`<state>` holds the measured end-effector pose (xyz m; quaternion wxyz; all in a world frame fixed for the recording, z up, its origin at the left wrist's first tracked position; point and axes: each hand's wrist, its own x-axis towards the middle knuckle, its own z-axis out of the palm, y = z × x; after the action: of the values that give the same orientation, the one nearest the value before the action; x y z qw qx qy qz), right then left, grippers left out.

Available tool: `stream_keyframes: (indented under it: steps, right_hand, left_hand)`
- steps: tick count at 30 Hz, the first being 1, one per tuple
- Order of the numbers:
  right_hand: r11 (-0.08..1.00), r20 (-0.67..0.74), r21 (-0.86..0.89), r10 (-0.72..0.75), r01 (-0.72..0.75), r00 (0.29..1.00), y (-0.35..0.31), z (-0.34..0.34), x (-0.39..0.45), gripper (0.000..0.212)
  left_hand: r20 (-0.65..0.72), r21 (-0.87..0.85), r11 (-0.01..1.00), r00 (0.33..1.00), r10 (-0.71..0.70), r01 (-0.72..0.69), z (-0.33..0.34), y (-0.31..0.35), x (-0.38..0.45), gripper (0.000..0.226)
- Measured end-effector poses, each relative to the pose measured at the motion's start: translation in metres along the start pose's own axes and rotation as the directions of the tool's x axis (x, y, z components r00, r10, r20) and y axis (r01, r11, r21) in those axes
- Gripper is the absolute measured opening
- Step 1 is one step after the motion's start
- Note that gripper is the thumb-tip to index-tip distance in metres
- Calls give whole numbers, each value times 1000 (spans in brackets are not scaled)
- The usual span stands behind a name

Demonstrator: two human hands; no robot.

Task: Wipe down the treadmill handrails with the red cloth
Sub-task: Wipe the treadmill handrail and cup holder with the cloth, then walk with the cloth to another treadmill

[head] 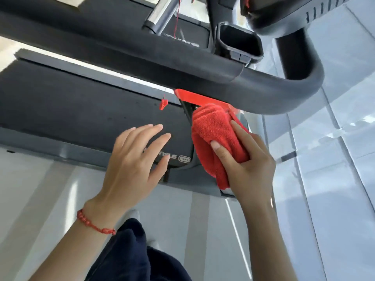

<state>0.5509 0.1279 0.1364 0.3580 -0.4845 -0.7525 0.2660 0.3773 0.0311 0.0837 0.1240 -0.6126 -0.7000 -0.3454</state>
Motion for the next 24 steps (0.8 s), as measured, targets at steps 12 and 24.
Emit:
stream_keyframes:
  steps: [12,24]
  right_hand:
    - [995,308,67,-97,80,947,-12,72,-52,54]
    - [963,540,206,-262,176,800,-105,209,-133,53]
  left_hand:
    - [-12,217,922,945,-326,321,-51,-15,-105,36]
    - [-79,295,706,753,-653,643,-137,-104,-214,41]
